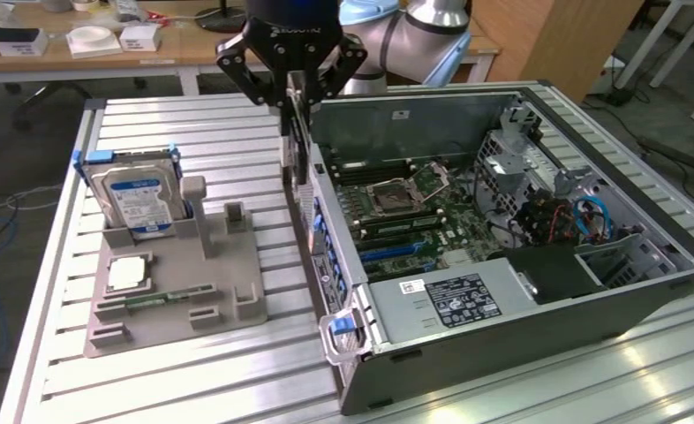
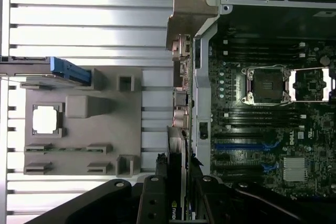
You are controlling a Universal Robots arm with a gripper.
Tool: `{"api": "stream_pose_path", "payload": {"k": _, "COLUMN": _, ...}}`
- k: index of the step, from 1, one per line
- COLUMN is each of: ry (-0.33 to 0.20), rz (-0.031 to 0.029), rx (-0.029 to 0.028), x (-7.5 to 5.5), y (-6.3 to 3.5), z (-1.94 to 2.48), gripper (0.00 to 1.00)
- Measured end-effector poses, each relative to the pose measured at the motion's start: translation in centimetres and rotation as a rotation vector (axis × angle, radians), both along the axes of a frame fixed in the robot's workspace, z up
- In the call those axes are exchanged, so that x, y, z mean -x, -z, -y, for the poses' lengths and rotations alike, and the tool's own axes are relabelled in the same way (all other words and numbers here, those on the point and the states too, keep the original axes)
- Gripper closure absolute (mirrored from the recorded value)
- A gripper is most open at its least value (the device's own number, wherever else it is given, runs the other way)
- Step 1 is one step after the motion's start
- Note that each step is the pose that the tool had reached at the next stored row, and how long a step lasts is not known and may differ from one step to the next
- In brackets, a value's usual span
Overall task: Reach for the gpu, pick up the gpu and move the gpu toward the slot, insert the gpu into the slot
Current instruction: 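Pick up the gpu and move the gpu toward the slot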
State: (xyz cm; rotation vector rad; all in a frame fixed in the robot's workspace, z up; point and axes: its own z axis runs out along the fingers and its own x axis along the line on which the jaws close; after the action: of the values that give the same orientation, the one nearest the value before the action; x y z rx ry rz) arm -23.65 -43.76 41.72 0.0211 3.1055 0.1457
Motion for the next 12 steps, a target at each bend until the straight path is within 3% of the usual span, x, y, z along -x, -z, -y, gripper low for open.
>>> {"api": "stream_pose_path", "payload": {"k": 2, "ry": 0.002, "rz": -0.002, "rx": 0.0035, "x": -0.4, "y": -0.09, "z": 0.0, "gripper": 0.74}}
{"api": "stream_pose_path", "payload": {"k": 4, "ry": 0.004, "rz": -0.0043, "rx": 0.0111, "x": -0.8, "y": -0.15, "z": 0.01, "gripper": 0.74}}
{"api": "stream_pose_path", "payload": {"k": 7, "ry": 0.007, "rz": -0.0108, "rx": 0.0324, "x": -1.4, "y": -0.29, "z": 0.01, "gripper": 0.74}}
{"api": "stream_pose_path", "payload": {"k": 12, "ry": 0.01, "rz": -0.0203, "rx": 0.0623, "x": -2.4, "y": -0.37, "z": 0.03, "gripper": 0.74}}
